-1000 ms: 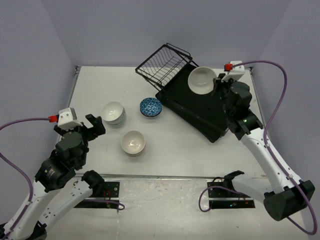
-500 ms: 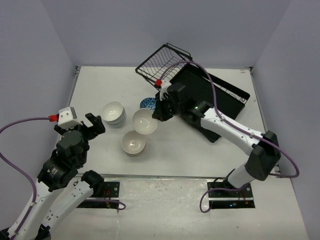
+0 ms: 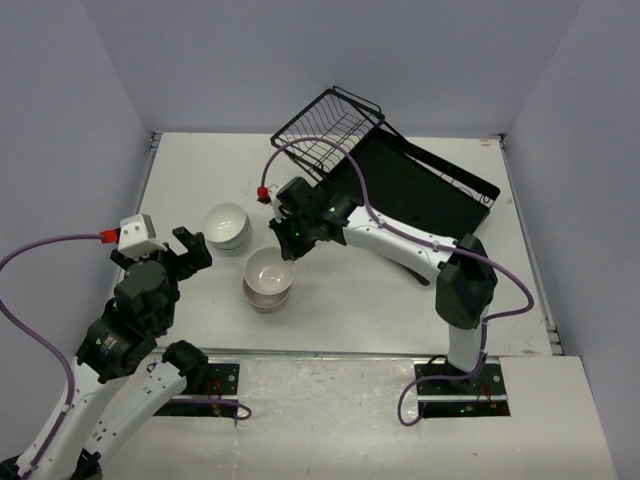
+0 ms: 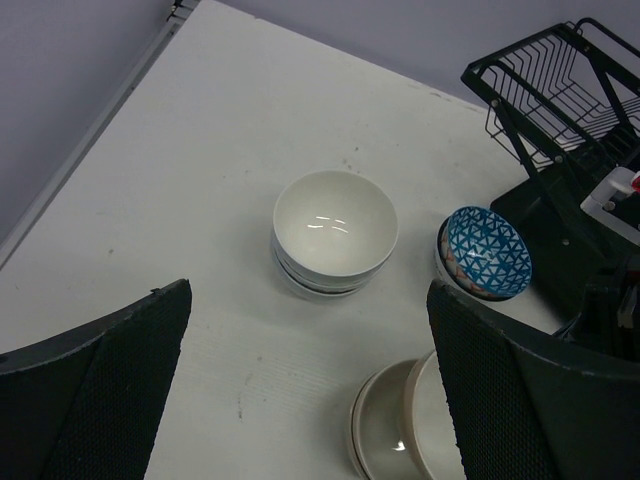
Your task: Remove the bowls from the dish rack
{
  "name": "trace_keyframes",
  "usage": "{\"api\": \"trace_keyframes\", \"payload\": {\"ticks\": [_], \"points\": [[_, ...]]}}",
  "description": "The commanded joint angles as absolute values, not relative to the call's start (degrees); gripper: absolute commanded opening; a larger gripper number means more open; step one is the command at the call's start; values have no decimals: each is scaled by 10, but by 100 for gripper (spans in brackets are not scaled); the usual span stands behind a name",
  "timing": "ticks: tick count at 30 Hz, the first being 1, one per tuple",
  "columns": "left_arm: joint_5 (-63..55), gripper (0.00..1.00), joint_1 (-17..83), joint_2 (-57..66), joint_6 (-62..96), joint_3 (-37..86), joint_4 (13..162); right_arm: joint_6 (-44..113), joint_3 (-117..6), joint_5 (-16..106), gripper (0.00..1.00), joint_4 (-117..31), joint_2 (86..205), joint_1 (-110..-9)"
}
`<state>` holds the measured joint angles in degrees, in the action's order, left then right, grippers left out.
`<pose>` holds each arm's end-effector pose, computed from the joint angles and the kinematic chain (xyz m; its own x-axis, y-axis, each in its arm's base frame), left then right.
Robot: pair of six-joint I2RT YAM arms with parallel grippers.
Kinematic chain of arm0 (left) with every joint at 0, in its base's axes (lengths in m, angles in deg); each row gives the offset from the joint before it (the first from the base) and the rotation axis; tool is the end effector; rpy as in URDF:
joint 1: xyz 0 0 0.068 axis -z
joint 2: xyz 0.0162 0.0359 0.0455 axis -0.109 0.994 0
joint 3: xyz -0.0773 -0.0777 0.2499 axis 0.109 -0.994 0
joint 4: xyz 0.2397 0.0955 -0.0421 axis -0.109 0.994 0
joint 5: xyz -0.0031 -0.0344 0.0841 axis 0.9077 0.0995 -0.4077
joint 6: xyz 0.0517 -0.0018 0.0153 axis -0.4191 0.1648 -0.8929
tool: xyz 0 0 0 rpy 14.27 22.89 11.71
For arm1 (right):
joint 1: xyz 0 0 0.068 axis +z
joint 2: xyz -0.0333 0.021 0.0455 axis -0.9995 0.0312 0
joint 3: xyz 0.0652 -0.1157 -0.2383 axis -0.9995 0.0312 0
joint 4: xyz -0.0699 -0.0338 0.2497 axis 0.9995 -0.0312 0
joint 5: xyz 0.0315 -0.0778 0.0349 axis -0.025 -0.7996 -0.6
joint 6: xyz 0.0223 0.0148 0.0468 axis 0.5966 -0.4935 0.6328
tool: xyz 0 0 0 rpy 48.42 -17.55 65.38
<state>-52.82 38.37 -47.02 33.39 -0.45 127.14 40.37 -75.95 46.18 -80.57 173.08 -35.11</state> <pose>0.0787 -0.0219 0.3476 -0.1261 -0.3445 -0.9303 -0.2174 0.9246 -0.3129 0.2511 0.3432 0.2838 -0.6376 -0.4930 -0.5920 -0.7261 0.6413 0.2480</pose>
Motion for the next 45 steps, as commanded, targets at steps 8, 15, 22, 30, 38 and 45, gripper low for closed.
{"api": "trace_keyframes", "payload": {"ticks": [8,15,22,30,38,45], "points": [[-527,100,377,-472,321,-6,1254,399,-794,479,0,-809,1741,-337],[-519,100,365,-463,319,-5,1250,406,-790,486,2,-789,1745,-333],[-508,100,357,-462,315,-7,1246,419,-784,483,5,-765,1746,-333],[-504,100,356,-465,313,-8,1244,418,-783,486,26,-772,1747,-331],[-502,100,346,-456,312,-7,1241,411,-766,431,54,-778,1690,-330],[-492,100,300,-432,311,-4,1242,415,-639,297,99,-746,1493,-390]]}}
